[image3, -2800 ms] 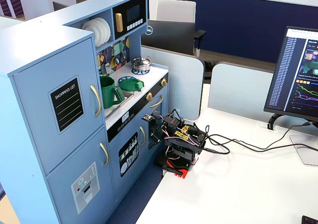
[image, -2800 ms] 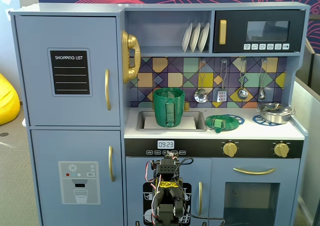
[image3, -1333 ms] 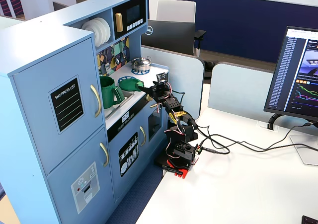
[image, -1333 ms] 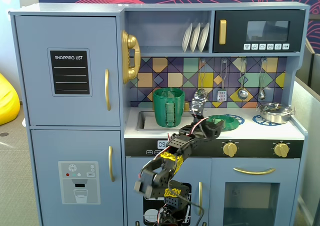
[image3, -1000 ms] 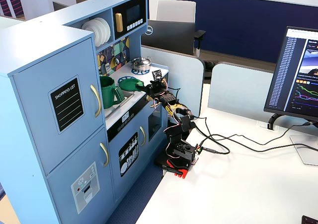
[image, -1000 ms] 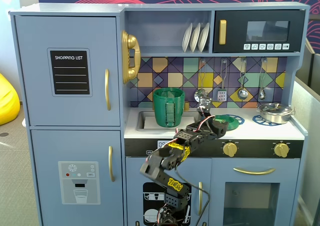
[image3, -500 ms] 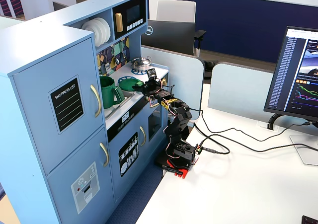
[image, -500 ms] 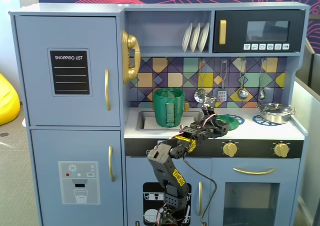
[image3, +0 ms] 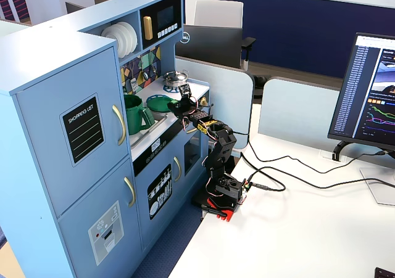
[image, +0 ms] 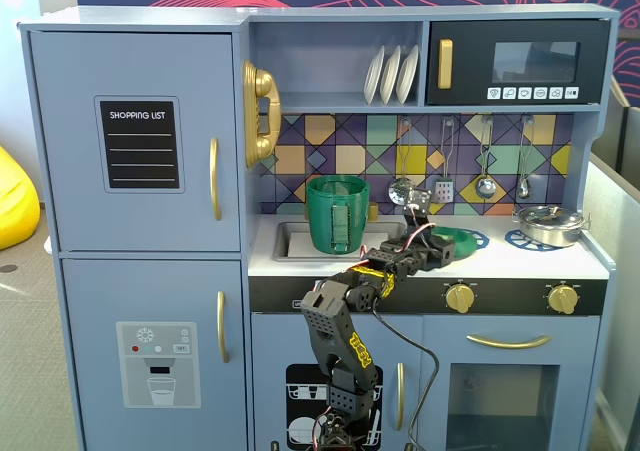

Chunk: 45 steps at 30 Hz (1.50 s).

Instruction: Pick up the lid from the counter and put it on the green recipient

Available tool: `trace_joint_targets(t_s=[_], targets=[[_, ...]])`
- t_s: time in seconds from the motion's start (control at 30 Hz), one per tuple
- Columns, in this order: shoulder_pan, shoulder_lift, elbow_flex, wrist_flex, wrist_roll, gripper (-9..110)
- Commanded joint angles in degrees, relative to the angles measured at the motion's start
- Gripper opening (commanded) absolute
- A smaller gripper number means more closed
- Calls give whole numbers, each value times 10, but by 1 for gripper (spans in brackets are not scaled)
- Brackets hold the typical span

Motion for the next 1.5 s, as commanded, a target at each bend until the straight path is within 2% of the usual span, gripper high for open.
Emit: trace_joint_targets(t_s=[0.0,0.43,0.6,0.87,1.47], targets=[[-15,69,-90,36,11,0],[-143,139,-359,319,20,0],[-200,137,-403,396,7,0],[-273,108,-407,397,-16,0],[-282,40,-366,330,-17,0]])
